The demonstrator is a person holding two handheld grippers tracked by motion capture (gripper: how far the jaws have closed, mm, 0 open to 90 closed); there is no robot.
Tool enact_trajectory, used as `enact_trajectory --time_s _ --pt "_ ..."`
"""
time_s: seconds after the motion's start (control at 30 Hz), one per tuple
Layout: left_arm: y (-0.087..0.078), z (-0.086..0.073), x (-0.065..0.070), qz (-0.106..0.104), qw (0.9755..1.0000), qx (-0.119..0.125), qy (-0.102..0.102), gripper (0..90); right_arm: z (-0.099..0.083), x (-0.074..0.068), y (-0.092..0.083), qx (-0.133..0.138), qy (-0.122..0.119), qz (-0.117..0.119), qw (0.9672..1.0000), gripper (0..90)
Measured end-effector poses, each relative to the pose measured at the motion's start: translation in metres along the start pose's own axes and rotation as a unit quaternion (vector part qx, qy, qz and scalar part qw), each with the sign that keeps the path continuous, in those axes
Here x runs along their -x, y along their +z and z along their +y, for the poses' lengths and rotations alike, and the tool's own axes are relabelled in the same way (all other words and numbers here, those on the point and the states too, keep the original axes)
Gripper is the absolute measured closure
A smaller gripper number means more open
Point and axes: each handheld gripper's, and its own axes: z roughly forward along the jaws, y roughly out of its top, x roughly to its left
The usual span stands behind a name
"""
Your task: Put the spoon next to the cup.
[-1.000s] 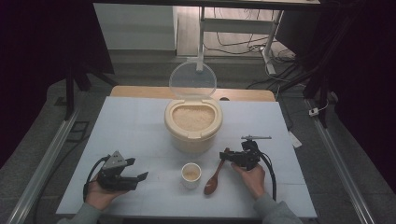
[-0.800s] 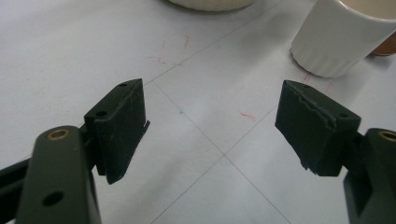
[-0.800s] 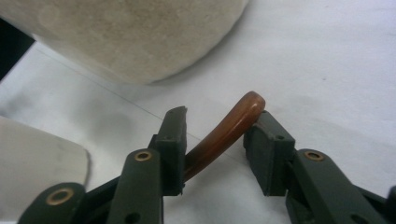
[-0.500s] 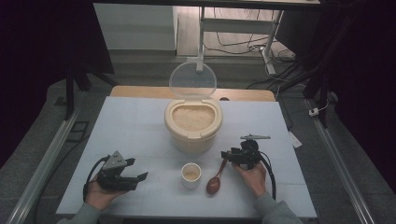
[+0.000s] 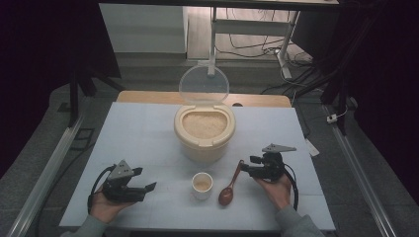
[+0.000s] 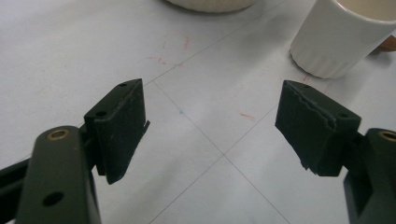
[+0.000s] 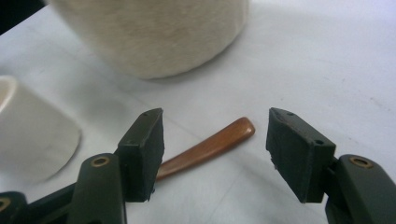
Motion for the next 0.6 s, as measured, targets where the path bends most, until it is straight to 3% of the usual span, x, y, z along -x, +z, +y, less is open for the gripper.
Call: enact_trajectory --time_s 0.23,0.6 --pt "-0.002 -0.002 0.0 0.0 1.0 0.001 -0.002 24.1 -0.012 -0.001 -0.028 0.018 -0.03 0.003 0.9994 36.8" --pt "-0.003 -0.003 0.001 -0.001 1.0 0.002 -0.001 24.0 -0.027 0.009 -0.056 0.031 -0.042 -0.008 0.9986 37.3"
